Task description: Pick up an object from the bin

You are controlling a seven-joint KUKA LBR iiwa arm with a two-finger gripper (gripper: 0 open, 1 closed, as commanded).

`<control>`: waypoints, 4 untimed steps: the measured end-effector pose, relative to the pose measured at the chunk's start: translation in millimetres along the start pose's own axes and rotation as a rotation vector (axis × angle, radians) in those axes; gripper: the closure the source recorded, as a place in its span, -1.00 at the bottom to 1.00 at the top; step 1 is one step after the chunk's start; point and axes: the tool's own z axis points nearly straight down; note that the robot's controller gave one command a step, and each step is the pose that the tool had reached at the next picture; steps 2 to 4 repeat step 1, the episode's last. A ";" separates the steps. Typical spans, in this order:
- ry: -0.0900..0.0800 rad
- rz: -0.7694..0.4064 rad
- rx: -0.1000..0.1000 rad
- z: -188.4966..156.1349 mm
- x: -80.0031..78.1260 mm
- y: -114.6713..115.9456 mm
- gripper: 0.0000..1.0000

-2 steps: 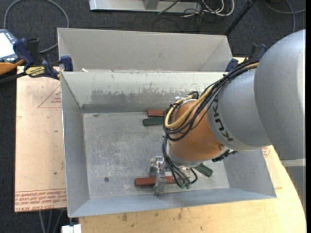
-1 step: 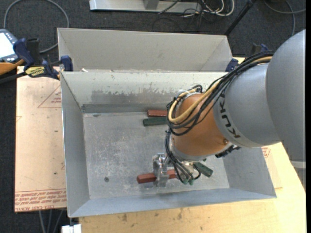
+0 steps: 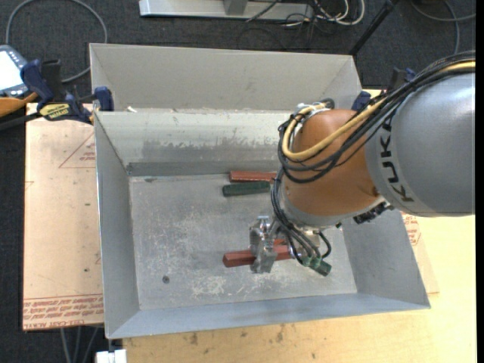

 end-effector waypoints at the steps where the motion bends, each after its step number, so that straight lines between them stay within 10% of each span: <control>1: 0.005 0.001 0.001 -5.7 -0.8 0.6 1.00; 4: 0.005 0.001 0.001 -5.7 -0.8 0.6 1.00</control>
Offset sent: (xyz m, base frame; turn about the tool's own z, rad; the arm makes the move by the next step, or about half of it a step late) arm 0.0002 0.0001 0.0060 0.0000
